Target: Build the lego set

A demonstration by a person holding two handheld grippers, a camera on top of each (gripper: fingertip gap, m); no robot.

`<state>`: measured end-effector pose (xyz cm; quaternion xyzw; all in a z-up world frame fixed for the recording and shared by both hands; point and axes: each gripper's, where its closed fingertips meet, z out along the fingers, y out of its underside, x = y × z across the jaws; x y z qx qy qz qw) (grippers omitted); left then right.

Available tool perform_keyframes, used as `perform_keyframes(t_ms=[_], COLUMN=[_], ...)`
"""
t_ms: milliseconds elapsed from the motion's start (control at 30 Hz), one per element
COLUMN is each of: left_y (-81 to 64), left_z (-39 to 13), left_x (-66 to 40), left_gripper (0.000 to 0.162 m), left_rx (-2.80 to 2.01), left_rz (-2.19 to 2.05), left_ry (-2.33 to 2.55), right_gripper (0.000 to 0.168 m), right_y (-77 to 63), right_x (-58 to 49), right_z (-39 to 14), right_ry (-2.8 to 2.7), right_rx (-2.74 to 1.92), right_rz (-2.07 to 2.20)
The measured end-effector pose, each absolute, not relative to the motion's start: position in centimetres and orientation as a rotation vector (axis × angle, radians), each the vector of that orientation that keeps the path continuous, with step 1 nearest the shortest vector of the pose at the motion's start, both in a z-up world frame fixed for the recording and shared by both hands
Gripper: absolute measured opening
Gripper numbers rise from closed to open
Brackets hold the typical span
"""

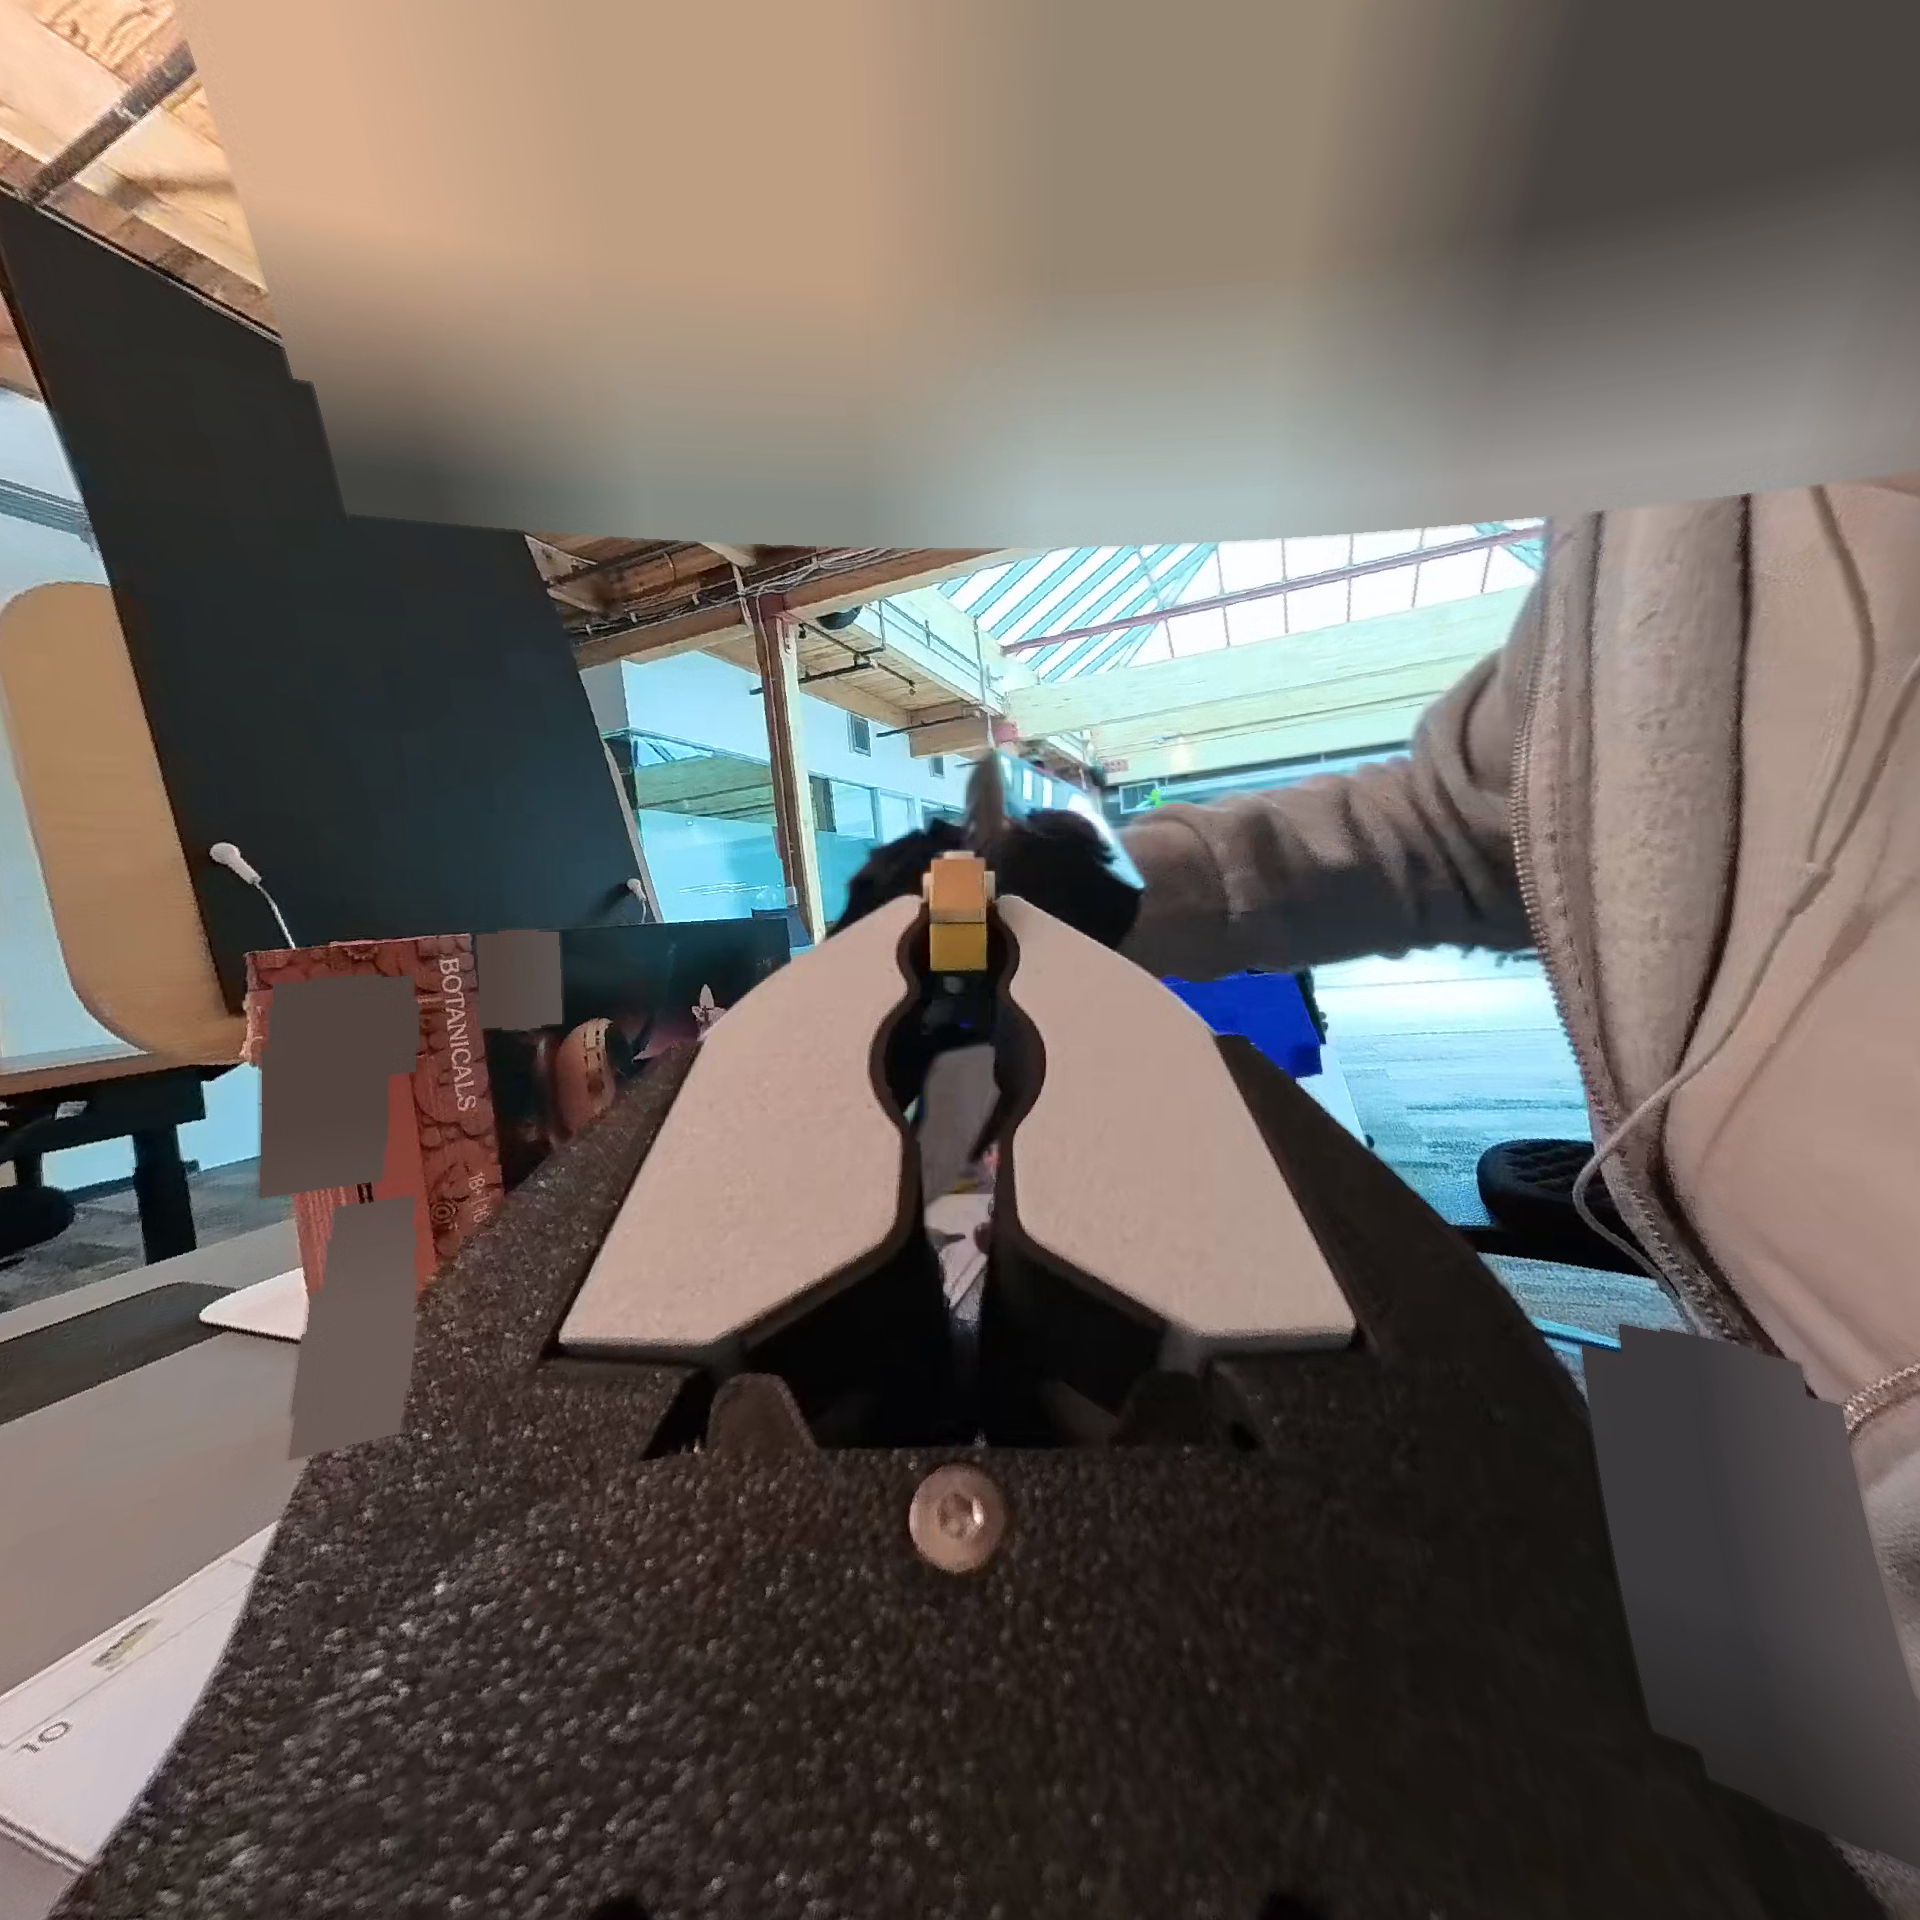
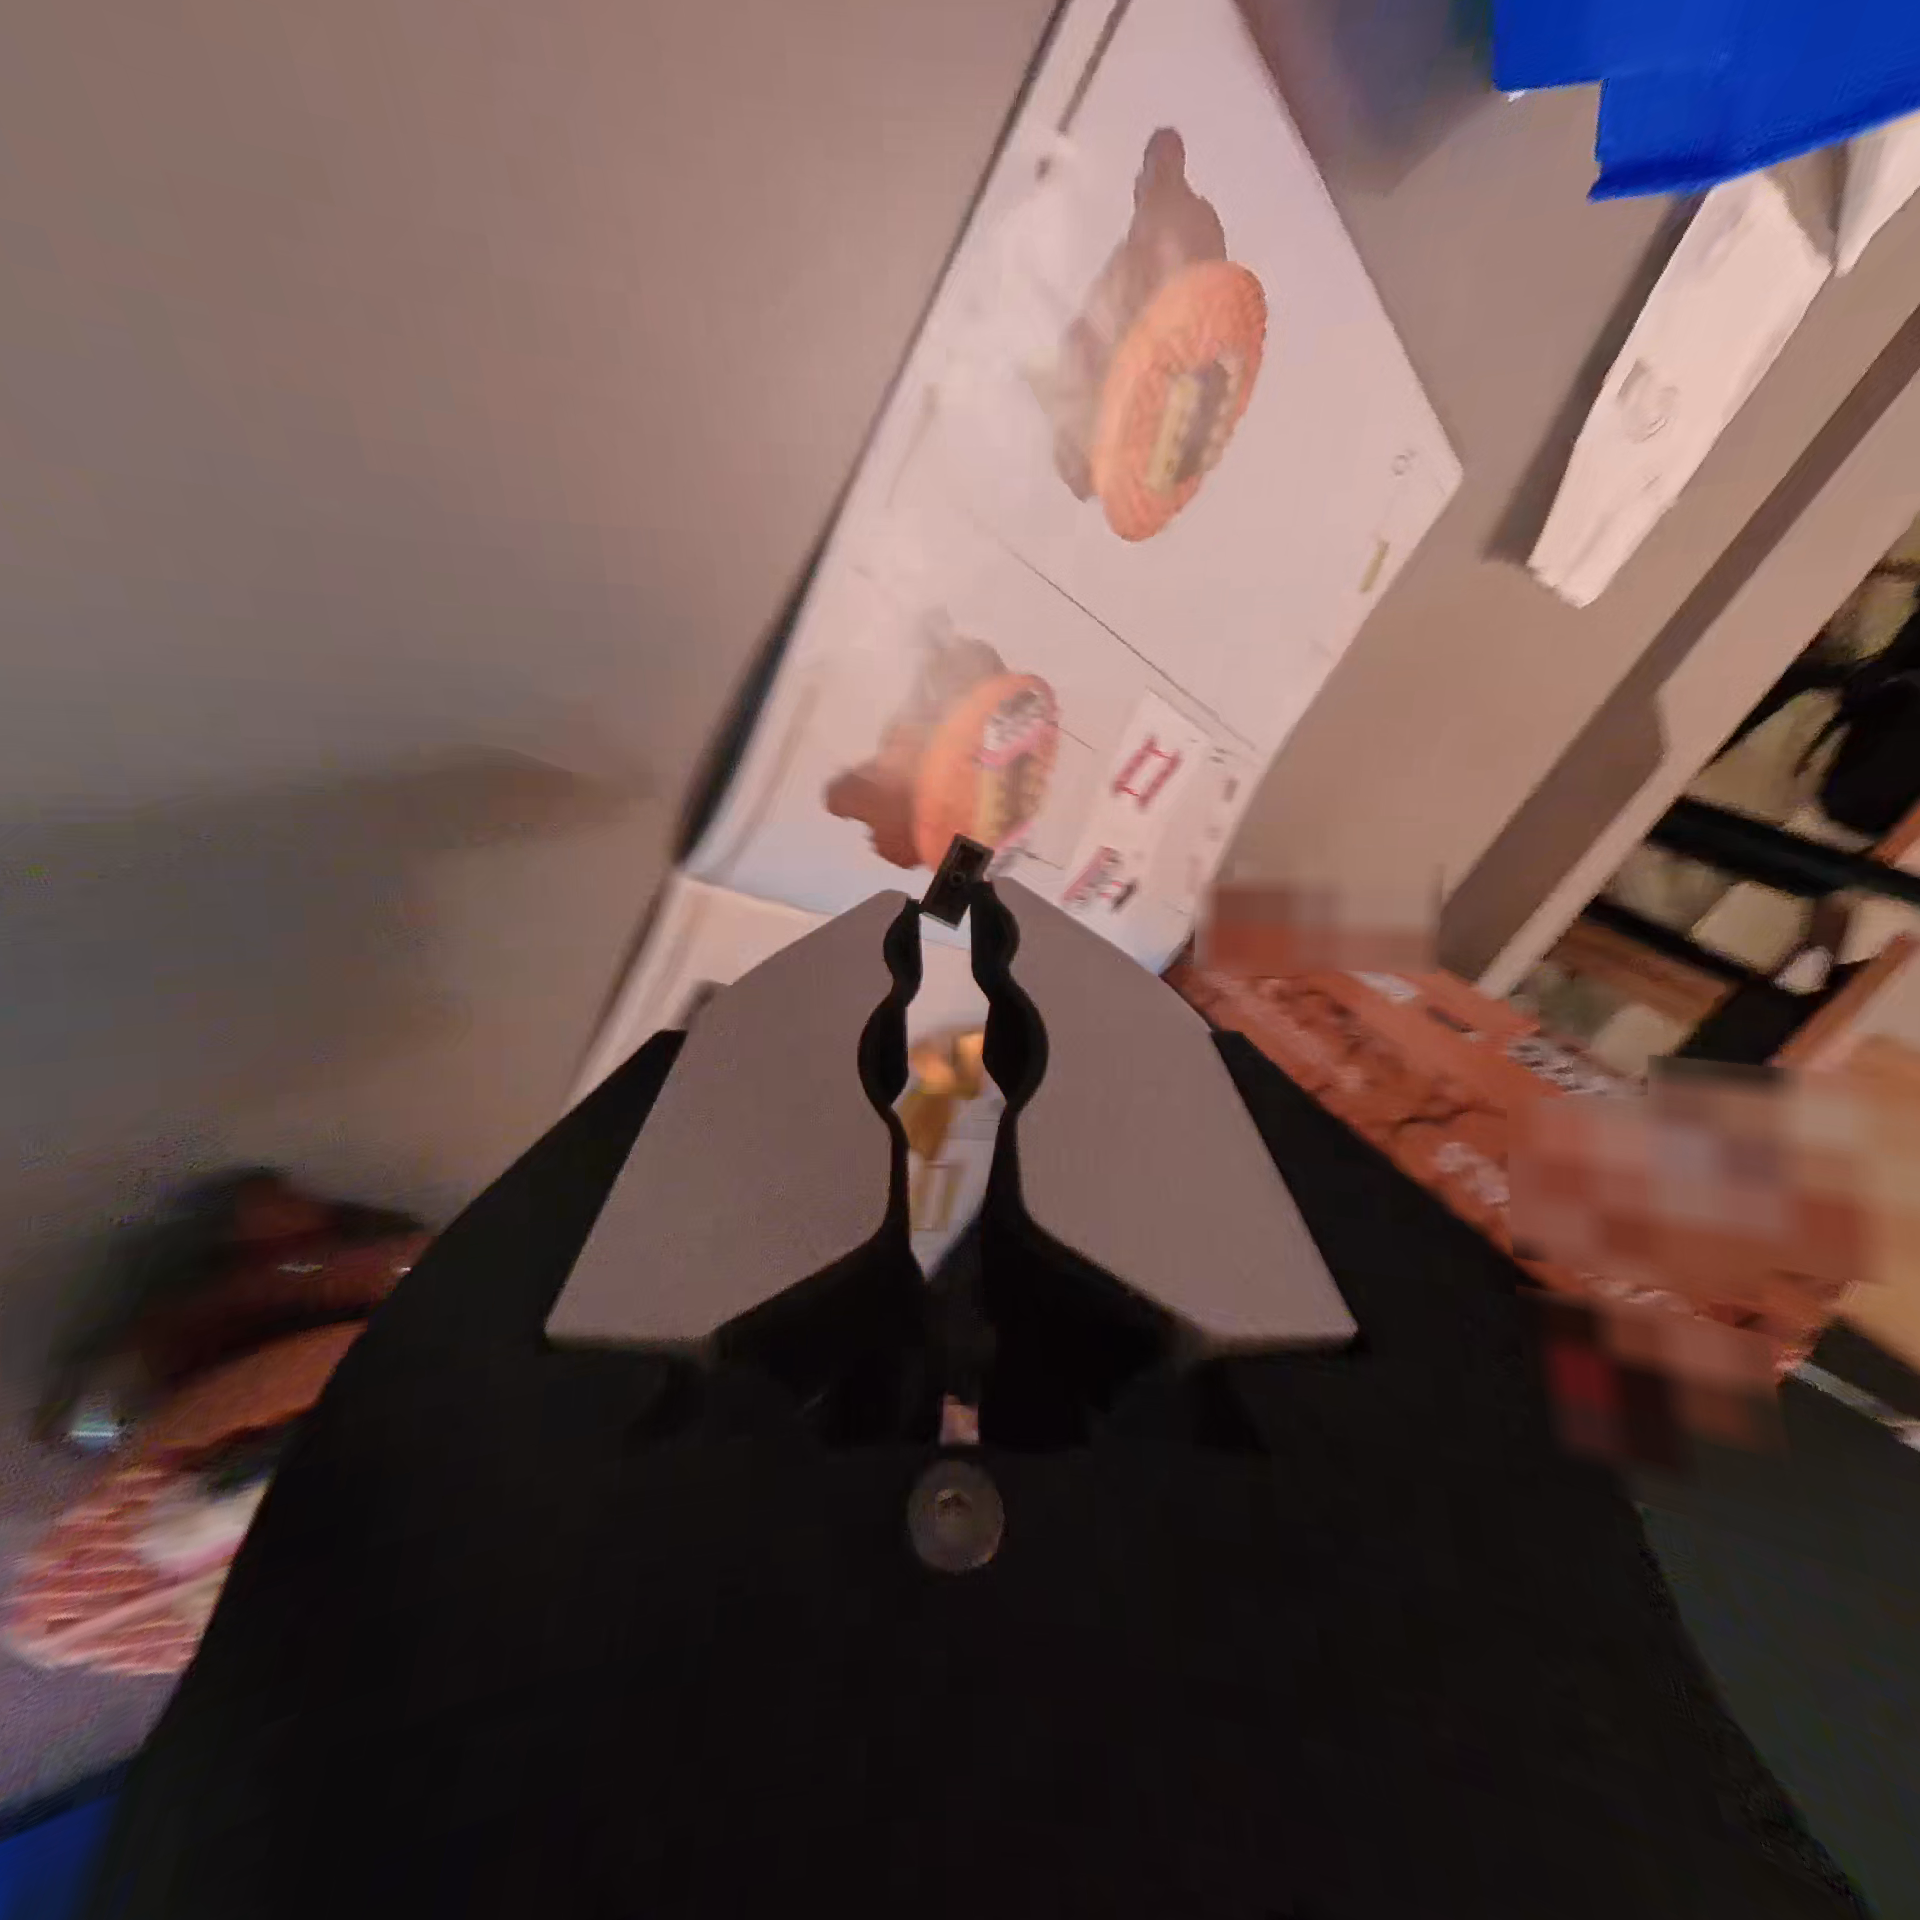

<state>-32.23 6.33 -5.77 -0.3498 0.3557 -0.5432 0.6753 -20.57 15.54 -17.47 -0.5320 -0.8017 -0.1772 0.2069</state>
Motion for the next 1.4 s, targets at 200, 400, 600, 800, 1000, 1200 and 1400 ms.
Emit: perform_keyframes(t_ms=[200,400,600,800,1000,1200,1400], left_y=[6.5,6.8,6.7,6.6,6.6,6.6,6.4], left_z=[-6.2,-6.4,-6.4,-6.2,-6.2,-6.2,-6.0], left_x=[-32.4,-32.6,-32.5,-32.6,-32.8,-32.7,-32.7], left_gripper=[0.007,0.007,0.007,0.007,0.007,0.008,0.007], left_rx=[-0.798,-0.804,-0.803,-0.796,-0.794,-0.794,-0.782], left_rz=[-1.216,-1.25,-1.275,-1.275,-1.28,-1.288,-1.295], left_ry=[0.805,0.788,0.781,0.781,0.773,0.773,0.774], right_gripper=[0.027,0.025,0.011,0.012,0.009,0.001,0.02], right_y=[18.1,16.5,13.6,14.6,15.2,15.4,16.2], right_x=[-21.6,-21.0,-21.3,-21.7,-21.6,-23.0,-21.6], right_z=[-19.8,-18.1,-17.9,-21.0,-22.9,-21.0,-20.5], right_ry=[-2.432,-2.183,-1.641,-1.432,-1.537,-1.416,-1.126], right_rx=[-1.01,-1.452,-2.037,-2.178,-2.141,-2.209,-2.63], right_rz=[-0.775,-0.434,0.141,0.168,0.114,0.361,0.695])
